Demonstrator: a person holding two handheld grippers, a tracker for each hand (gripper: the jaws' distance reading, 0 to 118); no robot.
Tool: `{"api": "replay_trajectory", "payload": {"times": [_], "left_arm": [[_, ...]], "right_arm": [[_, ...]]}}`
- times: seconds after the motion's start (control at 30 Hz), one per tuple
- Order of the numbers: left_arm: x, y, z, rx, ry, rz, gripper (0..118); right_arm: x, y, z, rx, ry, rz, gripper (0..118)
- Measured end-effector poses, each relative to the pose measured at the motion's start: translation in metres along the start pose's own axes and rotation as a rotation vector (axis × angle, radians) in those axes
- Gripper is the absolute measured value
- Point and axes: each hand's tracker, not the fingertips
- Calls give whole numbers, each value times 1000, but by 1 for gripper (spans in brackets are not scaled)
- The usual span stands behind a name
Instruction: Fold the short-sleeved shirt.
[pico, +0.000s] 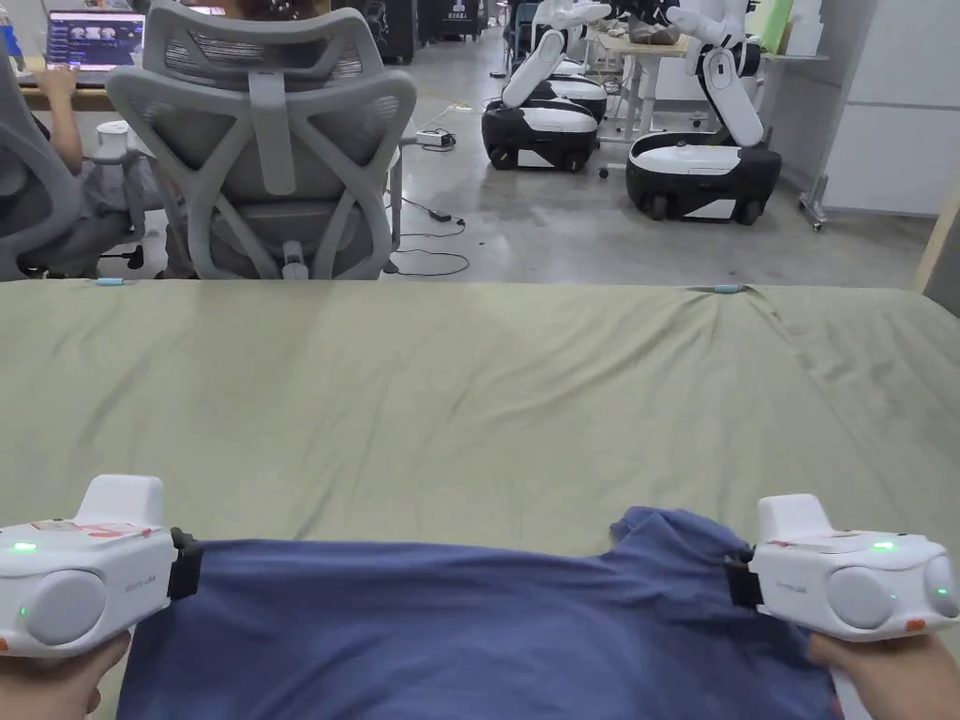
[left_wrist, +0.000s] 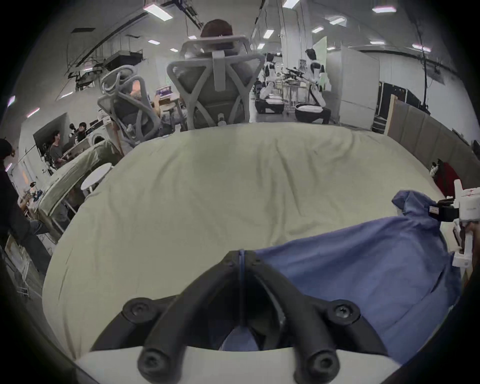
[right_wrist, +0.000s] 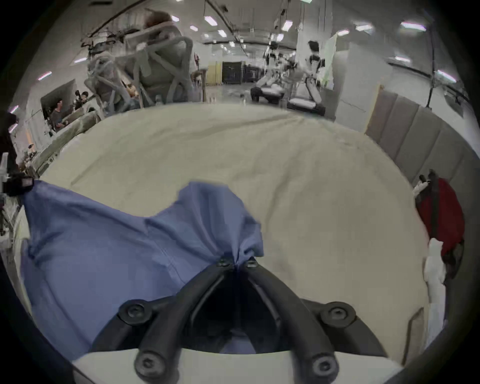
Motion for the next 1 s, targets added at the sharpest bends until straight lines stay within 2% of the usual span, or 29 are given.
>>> {"api": "replay_trajectory", "payload": {"times": [0.1, 0.3, 0.43, 0.57, 0.63, 0.67, 0.7, 0.73, 0.77, 0.8, 0.83, 0.87, 1.0], "left_arm": [[-5, -6, 49, 55, -12, 31, 1], [-9, -57, 127, 80, -37, 26, 1], [-15, -116, 135, -31, -68, 68, 1], [-13, -170, 120, -112, -62, 103, 1], [-12, -184, 120, -109, -72, 125, 3], [-9, -187, 125, -98, -69, 137, 12], [-7, -186, 130, -84, -62, 137, 32], [-3, -181, 139, -46, -27, 113, 68], [5, -174, 148, 10, 0, 83, 80], [13, -164, 156, 64, 11, 58, 85], [27, -153, 164, 124, 6, 33, 85], [43, -140, 170, 173, -7, 3, 96], [106, -102, 181, 343, -20, -70, 93]], "right_arm": [[3, -14, 68, 94, 6, 13, 3], [4, -70, 158, 118, -13, 55, 3], [-4, -132, 176, 67, -4, 48, 3], [-12, -186, 164, -41, -1, 0, 3], [-13, -190, 172, -7, -14, 30, 6], [-11, -187, 178, 34, 15, 4, 18], [-11, -182, 183, 27, 24, -6, 41], [-12, -173, 190, 22, 24, -10, 74], [-20, -164, 197, 50, 11, 2, 82], [-29, -155, 204, 87, 8, 26, 86], [-40, -144, 210, 139, 14, 34, 86], [-53, -132, 214, 191, 18, 32, 91], [-114, -101, 222, 345, 26, 23, 98]]}}
